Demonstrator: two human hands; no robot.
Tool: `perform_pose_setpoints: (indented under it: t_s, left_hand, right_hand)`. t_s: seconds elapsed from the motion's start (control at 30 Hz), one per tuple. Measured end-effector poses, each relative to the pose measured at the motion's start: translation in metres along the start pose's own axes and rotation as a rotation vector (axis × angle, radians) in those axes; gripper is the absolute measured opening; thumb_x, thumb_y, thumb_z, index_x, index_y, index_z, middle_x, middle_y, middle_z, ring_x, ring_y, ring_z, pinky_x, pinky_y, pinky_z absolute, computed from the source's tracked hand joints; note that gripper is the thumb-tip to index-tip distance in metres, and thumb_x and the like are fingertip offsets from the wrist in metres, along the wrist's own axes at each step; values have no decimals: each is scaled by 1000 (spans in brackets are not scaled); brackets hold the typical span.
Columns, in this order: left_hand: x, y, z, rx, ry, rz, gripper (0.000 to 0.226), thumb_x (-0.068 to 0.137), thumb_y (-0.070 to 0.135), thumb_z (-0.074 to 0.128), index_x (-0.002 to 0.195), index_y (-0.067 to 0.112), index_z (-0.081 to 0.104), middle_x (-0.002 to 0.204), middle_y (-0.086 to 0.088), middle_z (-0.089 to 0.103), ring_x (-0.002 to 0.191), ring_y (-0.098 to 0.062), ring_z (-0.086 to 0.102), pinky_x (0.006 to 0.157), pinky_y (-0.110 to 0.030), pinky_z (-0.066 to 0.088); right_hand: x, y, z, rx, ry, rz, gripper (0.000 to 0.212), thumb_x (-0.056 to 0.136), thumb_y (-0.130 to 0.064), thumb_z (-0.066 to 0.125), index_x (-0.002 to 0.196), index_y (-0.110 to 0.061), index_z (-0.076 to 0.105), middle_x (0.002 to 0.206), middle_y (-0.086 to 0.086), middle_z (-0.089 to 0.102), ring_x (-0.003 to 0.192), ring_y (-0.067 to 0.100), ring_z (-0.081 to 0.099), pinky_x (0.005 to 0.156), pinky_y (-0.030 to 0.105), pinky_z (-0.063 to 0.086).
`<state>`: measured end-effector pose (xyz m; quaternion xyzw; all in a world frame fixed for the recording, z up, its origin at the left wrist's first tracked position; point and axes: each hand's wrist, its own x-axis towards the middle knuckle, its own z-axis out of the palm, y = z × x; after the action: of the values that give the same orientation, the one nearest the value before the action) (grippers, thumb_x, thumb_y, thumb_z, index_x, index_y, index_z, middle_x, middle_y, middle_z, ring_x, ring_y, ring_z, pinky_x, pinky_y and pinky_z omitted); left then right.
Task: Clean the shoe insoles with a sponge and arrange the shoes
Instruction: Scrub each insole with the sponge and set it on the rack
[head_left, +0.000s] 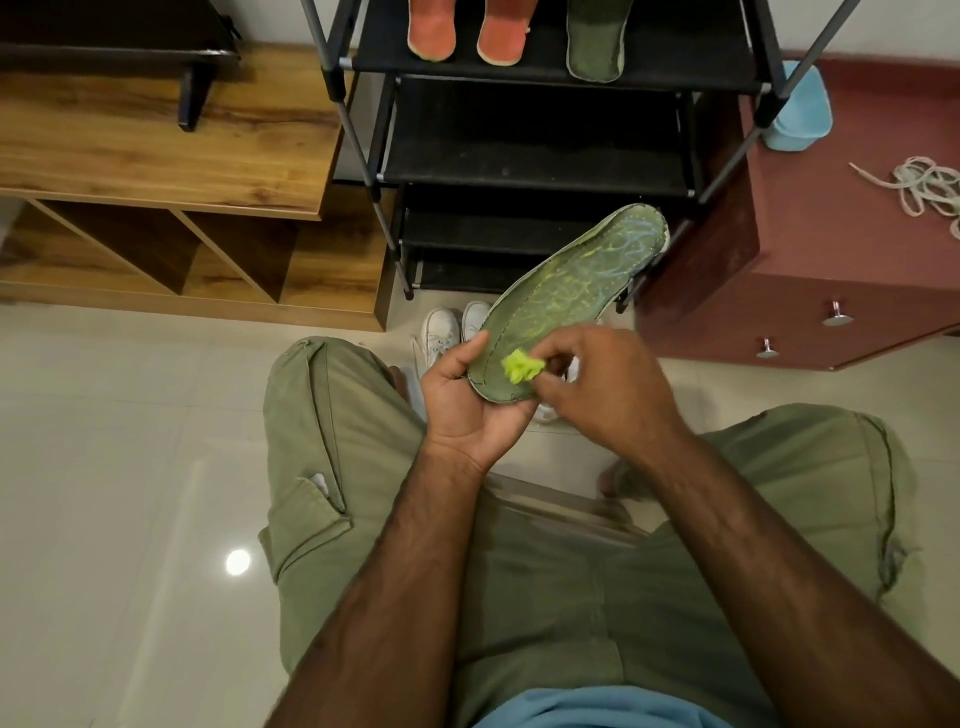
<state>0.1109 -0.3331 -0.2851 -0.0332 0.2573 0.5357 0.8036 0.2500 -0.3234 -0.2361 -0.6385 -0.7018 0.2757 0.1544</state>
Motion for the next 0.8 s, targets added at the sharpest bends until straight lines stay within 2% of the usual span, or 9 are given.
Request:
perform_pose_setpoints:
  t_s: [0.07, 0.1, 0.2, 0.23, 0.33, 0.4, 0.57, 0.7, 0.8]
  left_hand:
    - [0, 0, -1, -22, -6, -5, 48, 91, 25, 47, 119, -7, 70, 127, -26, 66, 115, -39, 67, 111, -49, 45]
    - [0, -1, -2, -12, -9, -9, 49, 92, 26, 47, 121, -7, 69, 131, -27, 64, 118, -40, 66, 112, -49, 45]
    - [0, 0, -1, 23, -3, -21, 61, 95, 29, 48, 144, -6, 50, 150, -29, 47, 140, -44, 46, 124, -51, 26]
    - [0, 0, 0, 29, -6, -28, 61, 95, 31, 49, 143, -6, 51, 149, -28, 49, 140, -42, 47, 123, -50, 28]
    - [1, -2, -4, 25, 13, -59, 52, 99, 37, 48, 124, -4, 66, 130, -23, 64, 122, -35, 61, 114, -46, 43]
    - [1, -1, -6, 23, 7, -72, 53, 101, 39, 48, 124, -4, 66, 128, -23, 64, 122, -34, 62, 112, -46, 45]
    - [0, -2, -3, 38, -1, -68, 56, 98, 40, 48, 130, -3, 63, 135, -24, 61, 124, -35, 61, 112, -46, 41]
    - [3, -1, -13, 56, 32, -119, 58, 101, 42, 50, 136, -4, 53, 138, -21, 54, 138, -32, 46, 125, -45, 25]
    - [5, -3, -12, 63, 16, -103, 55, 99, 40, 49, 132, -3, 59, 140, -23, 56, 135, -34, 50, 124, -47, 26]
  right_hand:
    - [-3, -1, 2, 27, -87, -15, 14, 84, -34, 78, 97, -37, 77, 85, -18, 72, 79, 3, 66, 73, 38, 59]
    - [-1, 2, 1, 16, -47, 12, 13, 84, -37, 77, 97, -39, 76, 86, -19, 72, 79, 3, 66, 72, 38, 60]
    - [7, 9, -2, -73, 175, 131, 15, 85, -39, 72, 100, -40, 74, 91, -13, 71, 83, 12, 67, 74, 37, 59]
    - [6, 8, -1, -79, 187, 125, 16, 85, -37, 72, 101, -39, 74, 92, -12, 71, 84, 13, 67, 75, 36, 58]
    - [-6, -9, 6, 20, 4, -14, 17, 87, -34, 75, 105, -35, 77, 94, -14, 71, 83, 7, 65, 75, 35, 58]
    - [-11, -14, 9, 34, -60, -53, 19, 87, -35, 76, 106, -37, 77, 94, -16, 71, 82, 4, 63, 75, 35, 58]
    - [8, -7, 5, 14, 183, 95, 17, 88, -34, 73, 104, -38, 76, 92, -16, 72, 83, 9, 67, 73, 39, 59]
    - [0, -16, 8, 20, -31, -58, 17, 89, -37, 74, 106, -39, 76, 95, -17, 69, 84, 5, 63, 75, 37, 57]
    - [11, -8, 2, 11, 46, 10, 15, 89, -35, 74, 104, -39, 76, 91, -18, 71, 81, 5, 65, 75, 38, 59]
